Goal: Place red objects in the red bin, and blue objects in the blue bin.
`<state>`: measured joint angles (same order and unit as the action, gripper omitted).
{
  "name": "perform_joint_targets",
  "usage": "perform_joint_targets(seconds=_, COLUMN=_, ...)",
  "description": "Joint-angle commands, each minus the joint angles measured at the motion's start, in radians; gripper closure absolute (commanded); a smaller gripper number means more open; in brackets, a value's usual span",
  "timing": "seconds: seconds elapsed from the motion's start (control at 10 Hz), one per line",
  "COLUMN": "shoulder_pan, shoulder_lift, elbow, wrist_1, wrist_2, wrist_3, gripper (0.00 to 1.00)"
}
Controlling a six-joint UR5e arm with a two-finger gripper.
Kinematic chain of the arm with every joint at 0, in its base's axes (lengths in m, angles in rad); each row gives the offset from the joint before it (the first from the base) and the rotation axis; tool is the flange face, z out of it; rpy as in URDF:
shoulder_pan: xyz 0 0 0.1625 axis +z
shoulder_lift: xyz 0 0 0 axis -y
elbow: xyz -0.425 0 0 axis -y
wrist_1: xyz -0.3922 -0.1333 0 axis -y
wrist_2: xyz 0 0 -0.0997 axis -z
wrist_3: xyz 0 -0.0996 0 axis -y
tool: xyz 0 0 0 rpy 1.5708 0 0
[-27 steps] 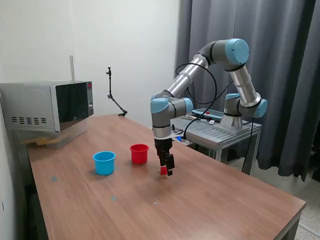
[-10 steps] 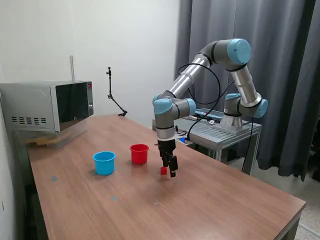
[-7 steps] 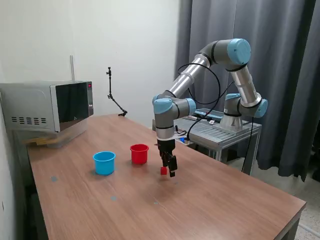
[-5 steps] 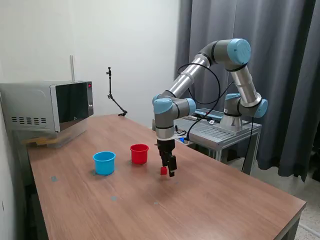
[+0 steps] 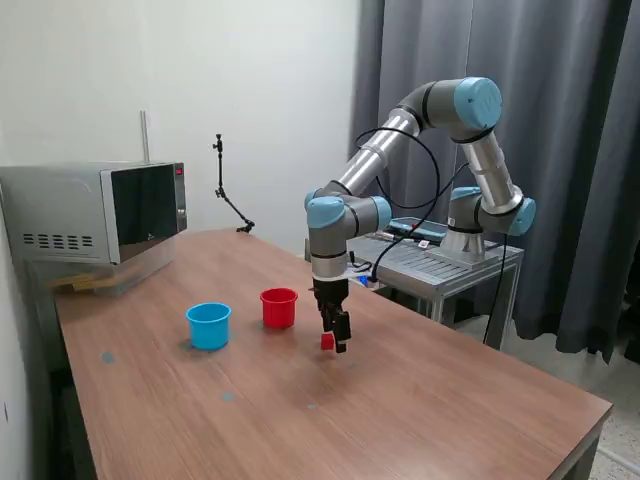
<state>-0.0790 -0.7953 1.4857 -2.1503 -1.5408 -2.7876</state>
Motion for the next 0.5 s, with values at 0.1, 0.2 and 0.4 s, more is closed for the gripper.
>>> perform_joint_targets(seconds=0.1, shoulder_pan=-0.002, shoulder_lift=0.001, elbow=0.001, wrist_1=0.001, wrist_2=-0.002, wrist_3=0.019, gripper=0.00)
perform_joint_targets(seconds=0.2, shoulder_pan=-0.004, shoulder_lift=0.001, elbow=0.001, wrist_1=0.001, wrist_2=-0.002, wrist_3=0.031, gripper=0.00)
perform_joint_targets(seconds=0.4, shoulder_pan=-0.004, shoulder_lift=0.001, elbow=0.010, wrist_1=0.001, wrist_2=-0.001, wrist_3=0.039, gripper=0.00)
